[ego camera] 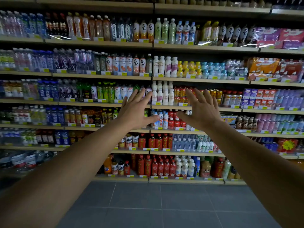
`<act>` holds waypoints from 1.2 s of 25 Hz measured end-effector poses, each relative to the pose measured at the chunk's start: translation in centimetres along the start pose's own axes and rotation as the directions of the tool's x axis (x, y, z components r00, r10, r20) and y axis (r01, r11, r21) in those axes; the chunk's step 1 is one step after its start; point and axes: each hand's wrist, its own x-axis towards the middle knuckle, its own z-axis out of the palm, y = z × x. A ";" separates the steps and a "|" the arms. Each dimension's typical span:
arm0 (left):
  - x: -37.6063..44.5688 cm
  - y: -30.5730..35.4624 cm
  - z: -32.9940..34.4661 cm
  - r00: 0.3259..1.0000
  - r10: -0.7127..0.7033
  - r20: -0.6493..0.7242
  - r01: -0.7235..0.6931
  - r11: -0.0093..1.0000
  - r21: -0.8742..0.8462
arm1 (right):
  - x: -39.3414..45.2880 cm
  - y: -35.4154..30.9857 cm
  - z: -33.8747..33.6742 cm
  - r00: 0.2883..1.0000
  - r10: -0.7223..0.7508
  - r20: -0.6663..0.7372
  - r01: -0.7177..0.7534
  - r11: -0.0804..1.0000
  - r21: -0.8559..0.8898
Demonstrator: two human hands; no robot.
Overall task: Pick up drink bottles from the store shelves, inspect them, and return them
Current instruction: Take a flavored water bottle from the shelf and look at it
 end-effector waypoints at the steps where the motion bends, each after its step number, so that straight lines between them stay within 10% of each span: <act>1: 0.1 -0.8 0.0 1.000 0.006 -0.008 -0.006 1.000 0.008 | 0.4 -0.7 0.5 1.000 -0.008 -0.006 0.008 1.000 -0.005; 30: 35.0 -38.8 15.9 0.960 -0.228 -0.164 0.240 0.969 0.058 | 48.7 -11.8 33.1 0.972 -0.233 -0.033 0.235 0.957 0.172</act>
